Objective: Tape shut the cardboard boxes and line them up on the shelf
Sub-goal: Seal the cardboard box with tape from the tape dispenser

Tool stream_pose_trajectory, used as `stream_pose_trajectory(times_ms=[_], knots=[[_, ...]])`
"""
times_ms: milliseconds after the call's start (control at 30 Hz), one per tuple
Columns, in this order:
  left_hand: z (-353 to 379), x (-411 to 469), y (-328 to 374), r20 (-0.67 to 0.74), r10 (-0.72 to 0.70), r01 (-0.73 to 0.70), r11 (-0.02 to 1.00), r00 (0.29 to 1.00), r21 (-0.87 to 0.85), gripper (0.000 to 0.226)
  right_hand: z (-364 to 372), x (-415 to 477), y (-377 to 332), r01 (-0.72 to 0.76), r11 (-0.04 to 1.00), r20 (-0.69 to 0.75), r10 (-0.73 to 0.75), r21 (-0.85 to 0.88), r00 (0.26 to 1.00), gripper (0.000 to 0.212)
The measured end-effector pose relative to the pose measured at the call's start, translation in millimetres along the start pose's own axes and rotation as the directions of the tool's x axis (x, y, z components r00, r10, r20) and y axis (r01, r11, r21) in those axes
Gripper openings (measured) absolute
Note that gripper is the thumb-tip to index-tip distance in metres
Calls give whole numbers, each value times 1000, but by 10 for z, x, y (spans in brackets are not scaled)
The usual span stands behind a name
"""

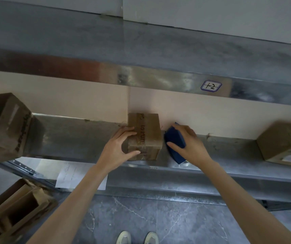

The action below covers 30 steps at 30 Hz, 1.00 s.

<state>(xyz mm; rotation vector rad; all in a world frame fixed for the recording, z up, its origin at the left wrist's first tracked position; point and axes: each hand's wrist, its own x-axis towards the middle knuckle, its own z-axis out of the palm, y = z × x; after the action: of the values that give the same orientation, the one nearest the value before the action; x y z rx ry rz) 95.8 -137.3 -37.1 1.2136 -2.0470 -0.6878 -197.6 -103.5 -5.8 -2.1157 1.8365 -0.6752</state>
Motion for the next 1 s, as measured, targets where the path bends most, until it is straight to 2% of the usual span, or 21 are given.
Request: stream_pose_trajectory(times_ms=[67,133,233,333,533,667,833,933,1000], knots=[[-2,24,-13,20,4,-3,1000,1000,-14,62,55,54,-165,119,992,22,-120,42,993,66],[-7,40,-34,52,-4,7,999,999,-46,65,130,114,-282,178,982,73,-182,62,980,73],[-24,45,-86,43,8,-4,997,999,-83,63,241,174,-348,181,976,126,-196,117,972,79],[-13,45,-130,16,6,-4,993,1000,-115,56,312,191,-313,176,975,90,-189,133,978,74],[42,35,-172,27,-3,7,990,1000,-144,58,368,162,-274,214,972,30,-217,97,976,67],[51,21,-124,-2,0,0,987,1000,-158,55,337,153,-288,166,977,76,-177,133,981,69],[140,28,44,-147,-67,43,986,987,-158,41,415,122,-405,98,980,-23,-96,174,995,55],[244,34,143,-261,-118,82,986,958,-144,36,505,137,-537,46,990,-104,-32,133,994,47],[263,44,135,-285,-136,98,985,949,-141,35,540,146,-568,38,990,-136,-20,132,990,42]])
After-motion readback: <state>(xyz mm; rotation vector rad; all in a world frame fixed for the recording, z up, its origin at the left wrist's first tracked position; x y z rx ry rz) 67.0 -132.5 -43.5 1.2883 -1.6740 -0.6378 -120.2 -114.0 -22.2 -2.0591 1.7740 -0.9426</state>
